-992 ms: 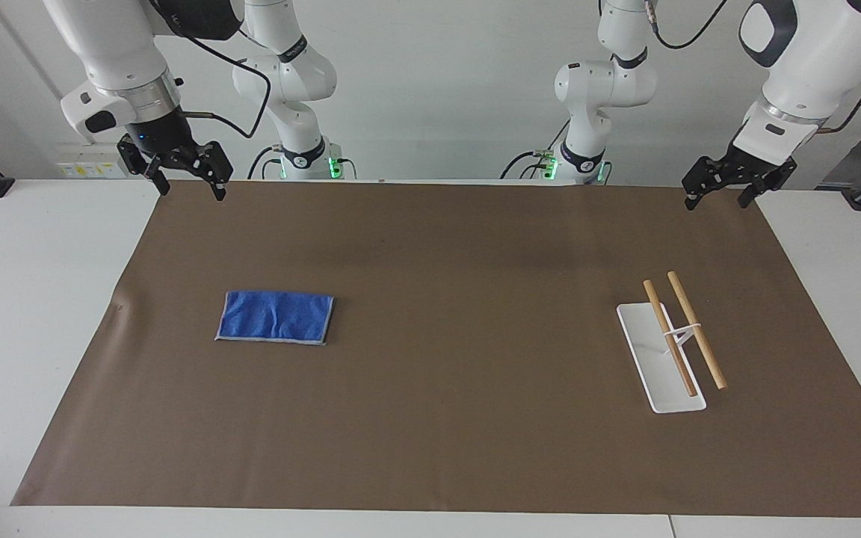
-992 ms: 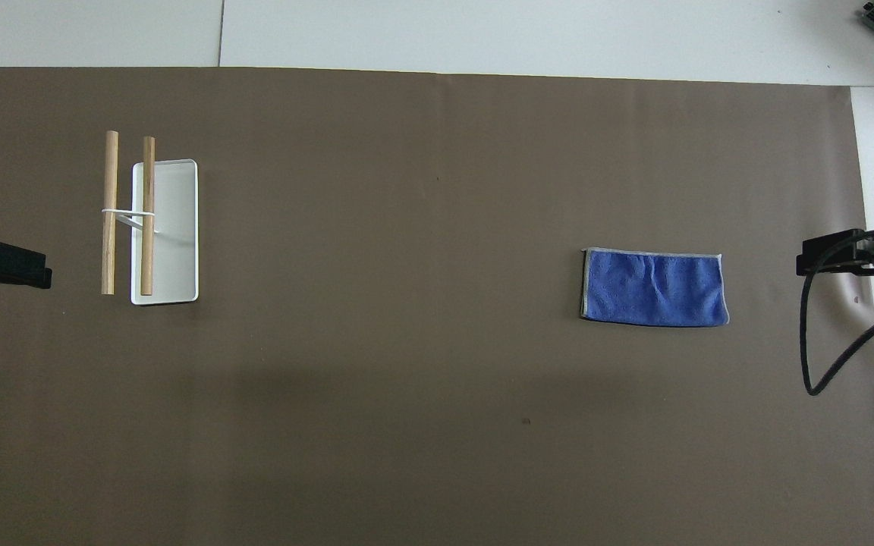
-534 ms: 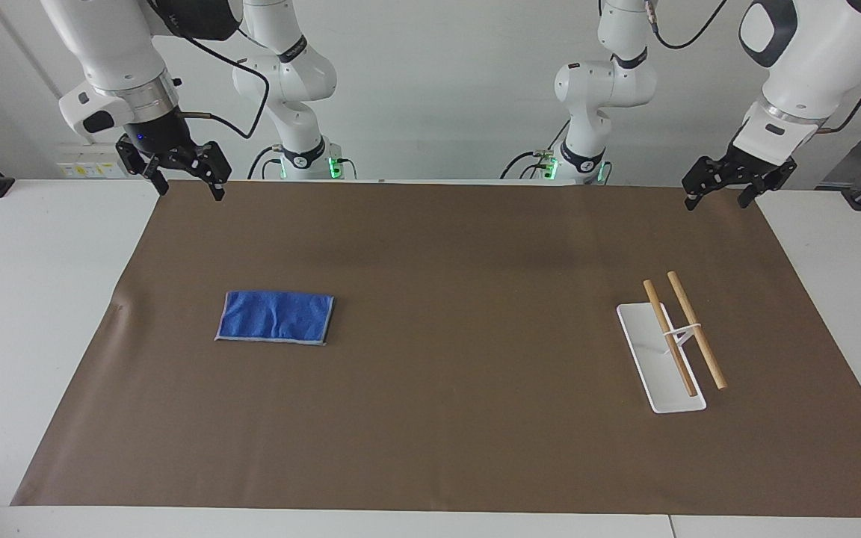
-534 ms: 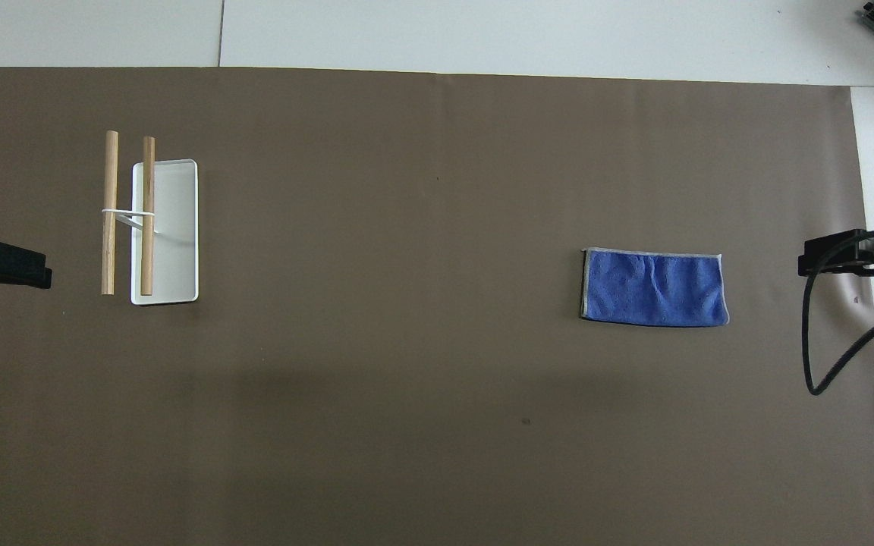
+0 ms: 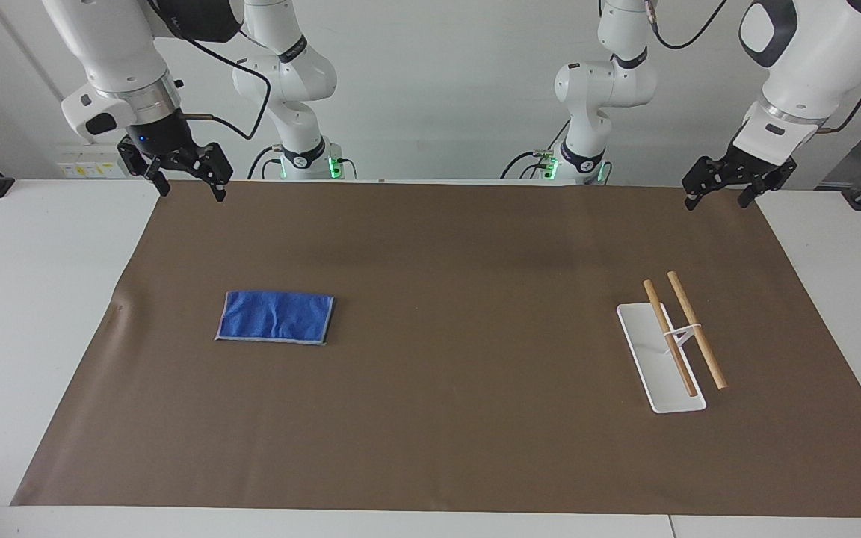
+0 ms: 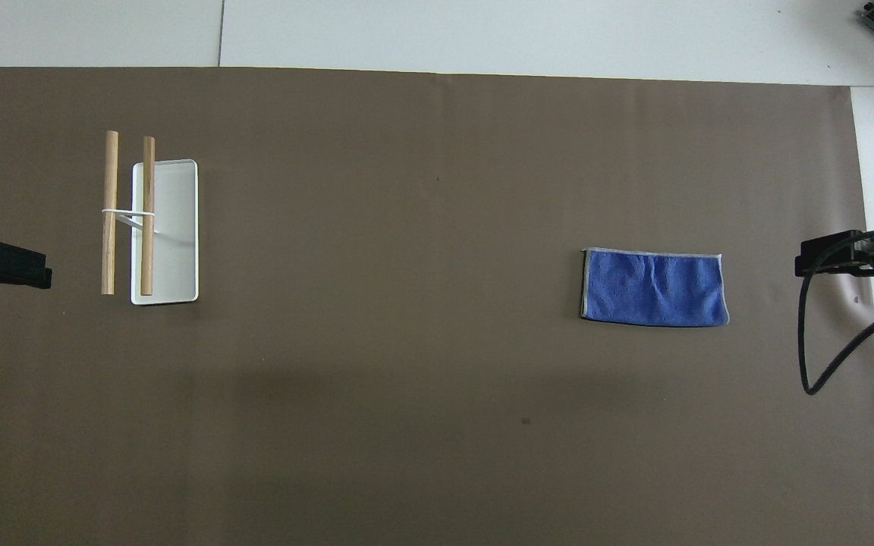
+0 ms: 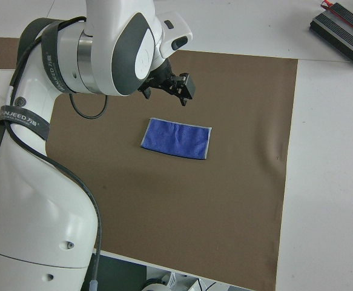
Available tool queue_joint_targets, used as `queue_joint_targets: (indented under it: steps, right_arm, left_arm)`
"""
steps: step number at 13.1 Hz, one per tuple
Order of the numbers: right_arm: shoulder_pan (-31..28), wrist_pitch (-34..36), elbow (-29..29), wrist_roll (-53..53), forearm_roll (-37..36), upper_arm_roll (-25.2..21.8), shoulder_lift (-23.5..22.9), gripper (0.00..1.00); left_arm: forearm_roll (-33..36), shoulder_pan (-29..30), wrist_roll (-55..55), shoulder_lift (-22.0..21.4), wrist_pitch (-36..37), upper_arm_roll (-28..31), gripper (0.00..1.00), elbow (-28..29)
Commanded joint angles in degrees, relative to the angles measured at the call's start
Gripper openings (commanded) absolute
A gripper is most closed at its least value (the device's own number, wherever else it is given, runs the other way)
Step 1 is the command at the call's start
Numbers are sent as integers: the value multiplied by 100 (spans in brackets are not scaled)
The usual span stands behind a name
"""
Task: Right arm passes towel to left arm to hang
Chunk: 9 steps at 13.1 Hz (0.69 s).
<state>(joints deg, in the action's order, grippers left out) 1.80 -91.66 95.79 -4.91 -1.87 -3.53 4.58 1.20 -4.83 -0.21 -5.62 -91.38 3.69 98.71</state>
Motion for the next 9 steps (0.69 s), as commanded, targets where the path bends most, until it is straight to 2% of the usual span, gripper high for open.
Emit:
queue_joint_targets:
  steps: [1, 4, 6, 9]
  right_arm:
    - [-31, -246, 360, 7, 64, 19, 192, 100]
    - [-48, -1026, 974, 210, 73, 19, 184, 100]
    - [-40, -1973, 1614, 245, 73, 19, 148, 100]
    - [-92, -3055, 2266, 473, 73, 19, -193, 100]
  left_arm:
    - [108, 26, 3, -71, 103, -17, 100, -9]
    - [108, 35, 3, -71, 103, -18, 100, -1]
    - [108, 26, 3, -71, 103, -18, 100, -9]
    - [108, 26, 3, -71, 103, -17, 100, -9]
